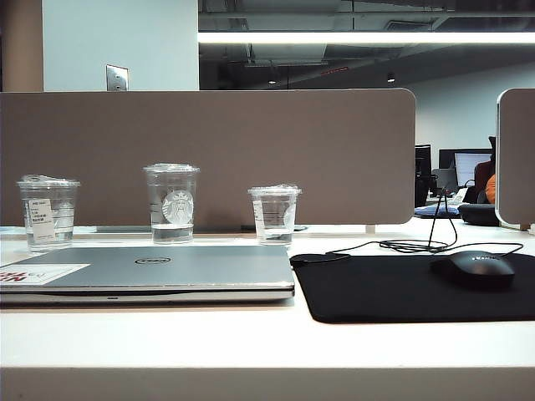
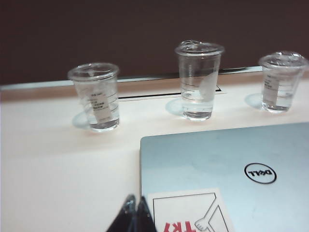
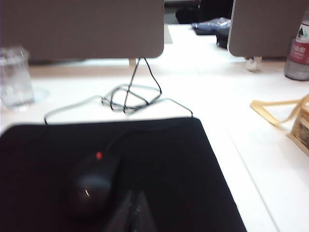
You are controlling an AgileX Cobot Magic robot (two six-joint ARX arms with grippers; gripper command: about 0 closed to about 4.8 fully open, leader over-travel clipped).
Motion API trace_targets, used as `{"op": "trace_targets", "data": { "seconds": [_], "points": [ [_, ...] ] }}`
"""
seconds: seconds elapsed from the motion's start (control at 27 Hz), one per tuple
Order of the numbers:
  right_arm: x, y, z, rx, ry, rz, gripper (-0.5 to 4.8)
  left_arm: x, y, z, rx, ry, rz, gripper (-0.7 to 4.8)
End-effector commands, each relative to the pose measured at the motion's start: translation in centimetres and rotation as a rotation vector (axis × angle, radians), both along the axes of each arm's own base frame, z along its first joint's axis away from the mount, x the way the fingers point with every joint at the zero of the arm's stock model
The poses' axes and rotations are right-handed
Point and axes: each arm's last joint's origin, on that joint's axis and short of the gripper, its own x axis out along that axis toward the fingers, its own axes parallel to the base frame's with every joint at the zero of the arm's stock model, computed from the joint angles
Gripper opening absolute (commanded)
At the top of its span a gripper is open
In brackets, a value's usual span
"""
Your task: Pick up the coffee cup on the middle and place it on the right side of the laptop.
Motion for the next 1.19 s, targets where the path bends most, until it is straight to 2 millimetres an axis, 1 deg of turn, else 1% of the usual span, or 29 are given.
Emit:
{"op": "trace_targets", "data": {
  "seconds": [0.04, 0.07, 0.11, 0.15, 0.3, 0.41, 0.52, 0.59, 0.7, 0.74, 0.78, 0.82, 0.85, 0.93, 0.96, 1.0, 1.04, 1.08, 1.11, 1.19],
  "points": [
    [-0.1, 0.0, 1.4, 0.087, -0.155, 0.008, -0.05, -0.3, 0.2, 1.7, -0.059, -0.023, 0.050, -0.05],
    [-0.2, 0.0, 2.1, 0.114, -0.197, 0.010, -0.05, -0.4, 0.2, 2.6, -0.080, -0.037, 0.062, -0.05],
    [-0.4, 0.0, 3.3, 0.141, -0.232, 0.014, -0.05, -0.7, 0.3, 4.1, -0.097, -0.068, 0.074, -0.05],
    [-0.8, 0.0, 4.8, 0.144, -0.245, 0.016, -0.05, -1.0, 0.3, 6.1, -0.096, -0.097, 0.074, -0.05],
    [-1.4, 0.0, 8.8, 0.136, -0.298, 0.018, -0.05, -1.1, 0.3, 10.3, -0.099, -0.144, 0.081, -0.05],
    [-1.1, 0.0, 11.7, 0.121, -0.304, 0.017, -0.05, -0.6, 0.2, 13.0, -0.117, -0.161, 0.060, -0.05],
    [0.0, 0.1, 14.4, 0.112, -0.282, 0.038, -0.05, 0.5, 0.1, 15.2, -0.143, -0.144, 0.035, -0.05],
    [1.4, 0.2, 16.0, 0.106, -0.255, 0.054, -0.05, 1.7, 0.0, 16.3, -0.141, -0.122, 0.037, -0.05],
    [3.6, 0.4, 18.1, 0.089, -0.233, 0.103, -0.05, 3.5, -0.1, 17.3, -0.138, -0.080, 0.031, -0.05],
    [5.5, 0.6, 19.4, 0.055, -0.223, 0.151, -0.05, 4.8, -0.3, 17.7, -0.135, -0.049, -0.005, -0.05],
    [6.4, 0.7, 19.9, 0.043, -0.218, 0.169, -0.05, 5.3, -0.4, 17.8, -0.133, -0.034, -0.028, -0.05],
    [8.3, 0.9, 20.9, 0.024, -0.191, 0.216, -0.05, 6.3, -0.6, 17.8, -0.133, -0.002, -0.086, -0.05],
    [9.6, 1.1, 21.6, 0.023, -0.178, 0.249, -0.05, 7.1, -0.8, 17.7, -0.132, 0.020, -0.101, -0.05],
    [11.3, 1.4, 22.4, 0.023, -0.161, 0.291, -0.05, 8.0, -1.2, 17.5, -0.130, 0.050, -0.114, -0.03],
    [12.7, 1.7, 22.7, 0.026, -0.143, 0.313, -0.05, 9.1, -1.6, 17.1, -0.130, 0.071, -0.171, 0.79],
    [13.4, 1.8, 22.8, 0.027, -0.131, 0.332, -0.05, 9.7, -1.8, 16.9, -0.130, 0.078, -0.222, 1.85],
    [14.3, 2.1, 22.7, 0.029, -0.114, 0.351, -0.05, 10.6, -2.2, 16.4, -0.133, 0.092, -0.315, 3.80],
    [14.8, 2.2, 22.6, 0.030, -0.103, 0.355, -0.05, 11.3, -2.4, 16.0, -0.141, 0.106, -0.366, 4.59],
    [15.4, 2.4, 22.4, 0.032, -0.090, 0.363, -0.05, 11.9, -2.5, 15.6, -0.156, 0.125, -0.393, 4.79],
    [16.4, 2.6, 22.0, 0.035, -0.069, 0.374, -0.05, 13.1, -2.9, 14.7, -0.166, 0.150, -0.413, 4.79]
  ]
}}
